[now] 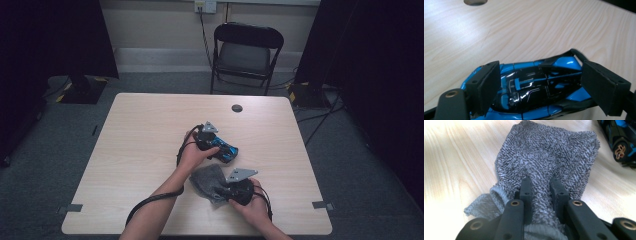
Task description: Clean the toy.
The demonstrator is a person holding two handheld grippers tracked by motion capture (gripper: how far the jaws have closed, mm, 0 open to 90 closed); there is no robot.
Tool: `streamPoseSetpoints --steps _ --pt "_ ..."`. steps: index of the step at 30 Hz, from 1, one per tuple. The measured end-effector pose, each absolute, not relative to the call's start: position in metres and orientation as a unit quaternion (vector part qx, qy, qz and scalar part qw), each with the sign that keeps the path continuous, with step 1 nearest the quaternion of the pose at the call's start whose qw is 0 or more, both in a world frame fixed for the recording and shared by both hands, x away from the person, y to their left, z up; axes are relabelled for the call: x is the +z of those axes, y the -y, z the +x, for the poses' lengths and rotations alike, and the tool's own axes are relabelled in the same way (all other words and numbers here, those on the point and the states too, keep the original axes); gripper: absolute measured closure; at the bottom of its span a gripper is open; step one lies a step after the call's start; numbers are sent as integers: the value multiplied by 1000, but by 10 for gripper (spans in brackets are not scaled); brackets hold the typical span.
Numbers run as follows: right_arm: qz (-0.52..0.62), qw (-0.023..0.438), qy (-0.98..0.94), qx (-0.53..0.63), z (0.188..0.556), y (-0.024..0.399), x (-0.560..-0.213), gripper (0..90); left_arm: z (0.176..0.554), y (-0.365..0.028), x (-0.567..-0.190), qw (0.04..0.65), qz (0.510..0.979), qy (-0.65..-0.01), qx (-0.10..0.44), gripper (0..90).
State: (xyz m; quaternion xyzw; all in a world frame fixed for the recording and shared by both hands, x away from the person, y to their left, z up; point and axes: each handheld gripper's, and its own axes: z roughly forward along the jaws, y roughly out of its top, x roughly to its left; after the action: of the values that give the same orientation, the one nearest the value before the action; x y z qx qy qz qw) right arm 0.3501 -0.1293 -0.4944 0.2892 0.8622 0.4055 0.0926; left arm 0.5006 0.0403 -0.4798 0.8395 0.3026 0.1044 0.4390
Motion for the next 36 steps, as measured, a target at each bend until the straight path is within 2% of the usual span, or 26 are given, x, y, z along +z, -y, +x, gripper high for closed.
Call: streamPoseSetpoints --steps 8,27,36 --pt "300 91 -863 395 353 145 -490 761 506 -42 -487 443 840 -294 113 129" --pt "367 113 -827 410 355 226 -458 765 512 -50 -489 451 834 -298 108 147" --pt "408 134 -817 386 359 246 -467 761 510 -51 -490 454 832 -299 112 148"
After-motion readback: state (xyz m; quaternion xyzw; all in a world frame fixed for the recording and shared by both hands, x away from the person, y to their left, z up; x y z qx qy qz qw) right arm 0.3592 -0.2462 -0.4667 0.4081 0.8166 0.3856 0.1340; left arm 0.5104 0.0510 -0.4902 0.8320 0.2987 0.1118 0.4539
